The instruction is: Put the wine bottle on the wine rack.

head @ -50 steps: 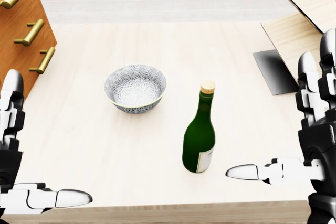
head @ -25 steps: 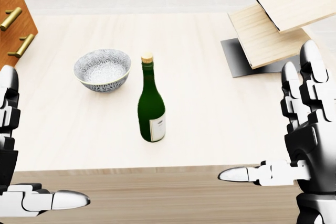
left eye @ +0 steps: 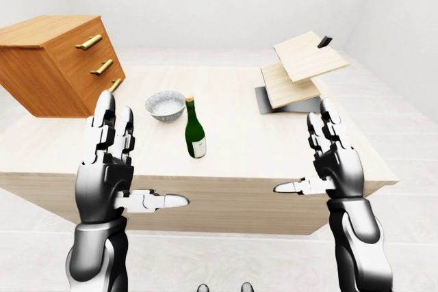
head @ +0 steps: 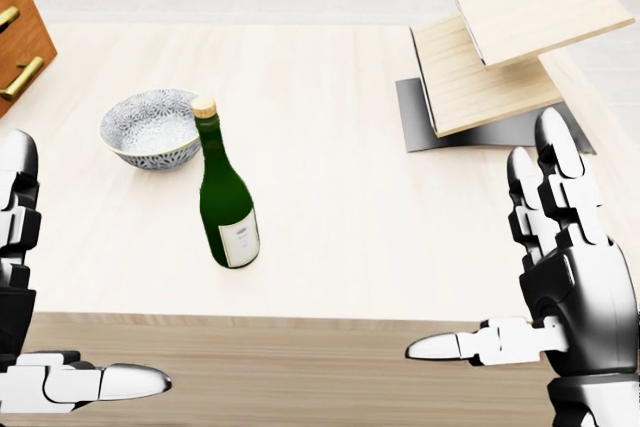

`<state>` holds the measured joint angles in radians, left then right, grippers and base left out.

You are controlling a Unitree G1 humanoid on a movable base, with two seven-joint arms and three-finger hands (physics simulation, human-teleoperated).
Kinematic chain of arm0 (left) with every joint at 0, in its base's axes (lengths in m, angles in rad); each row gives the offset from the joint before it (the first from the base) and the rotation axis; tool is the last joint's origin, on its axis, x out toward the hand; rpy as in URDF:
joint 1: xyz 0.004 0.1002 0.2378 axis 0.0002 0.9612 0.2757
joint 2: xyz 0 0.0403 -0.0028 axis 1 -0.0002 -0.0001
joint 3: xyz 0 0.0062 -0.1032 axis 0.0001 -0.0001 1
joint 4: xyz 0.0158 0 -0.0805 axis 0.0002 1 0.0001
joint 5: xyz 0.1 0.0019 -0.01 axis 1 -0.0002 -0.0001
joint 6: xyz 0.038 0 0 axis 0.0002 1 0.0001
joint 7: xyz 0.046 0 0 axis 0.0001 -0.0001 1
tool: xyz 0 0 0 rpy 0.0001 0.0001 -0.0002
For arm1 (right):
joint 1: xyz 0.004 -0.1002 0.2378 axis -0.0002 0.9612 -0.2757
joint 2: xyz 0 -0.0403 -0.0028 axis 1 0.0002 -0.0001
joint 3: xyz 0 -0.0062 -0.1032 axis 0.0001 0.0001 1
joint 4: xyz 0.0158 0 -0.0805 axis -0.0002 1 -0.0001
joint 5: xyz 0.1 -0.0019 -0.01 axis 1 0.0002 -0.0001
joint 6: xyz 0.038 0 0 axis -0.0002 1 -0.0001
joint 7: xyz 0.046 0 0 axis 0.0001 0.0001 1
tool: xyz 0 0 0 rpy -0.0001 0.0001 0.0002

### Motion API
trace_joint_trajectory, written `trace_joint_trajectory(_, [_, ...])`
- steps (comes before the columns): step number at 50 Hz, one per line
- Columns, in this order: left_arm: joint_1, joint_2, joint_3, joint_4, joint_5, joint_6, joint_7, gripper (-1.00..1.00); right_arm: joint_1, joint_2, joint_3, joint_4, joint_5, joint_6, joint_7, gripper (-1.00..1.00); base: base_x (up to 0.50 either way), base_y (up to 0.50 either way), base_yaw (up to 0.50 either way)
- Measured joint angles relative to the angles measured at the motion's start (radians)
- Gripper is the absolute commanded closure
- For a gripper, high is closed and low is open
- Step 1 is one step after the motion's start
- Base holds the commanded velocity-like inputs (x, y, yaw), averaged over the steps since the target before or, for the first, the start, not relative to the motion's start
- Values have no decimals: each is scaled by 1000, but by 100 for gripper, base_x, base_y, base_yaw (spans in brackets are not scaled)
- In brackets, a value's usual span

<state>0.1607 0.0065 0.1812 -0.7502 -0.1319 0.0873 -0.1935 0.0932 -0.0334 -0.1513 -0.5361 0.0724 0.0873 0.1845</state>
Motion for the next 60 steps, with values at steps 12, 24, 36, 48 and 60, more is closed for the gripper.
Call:
trace_joint_trajectory(12, [1,0,-2,8,4,0,2,-100,8,0,5,22,1,0,4,-100,0,0,50])
trace_joint_trajectory(24, [4,0,-6,-3,7,0,4,-100,13,1,14,33,-7,0,6,-100,0,0,50])
trace_joint_trajectory(36, [7,-1,-18,-15,14,0,7,-100,12,2,19,31,-26,0,-5,-100,0,0,36])
trace_joint_trajectory(48, [14,-3,-24,0,16,0,4,-100,12,6,27,40,-33,0,-4,-100,23,-33,0])
trace_joint_trajectory(60, [21,-6,-25,22,13,0,-2,-100,6,9,29,70,-29,0,-18,-100,9,-11,0])
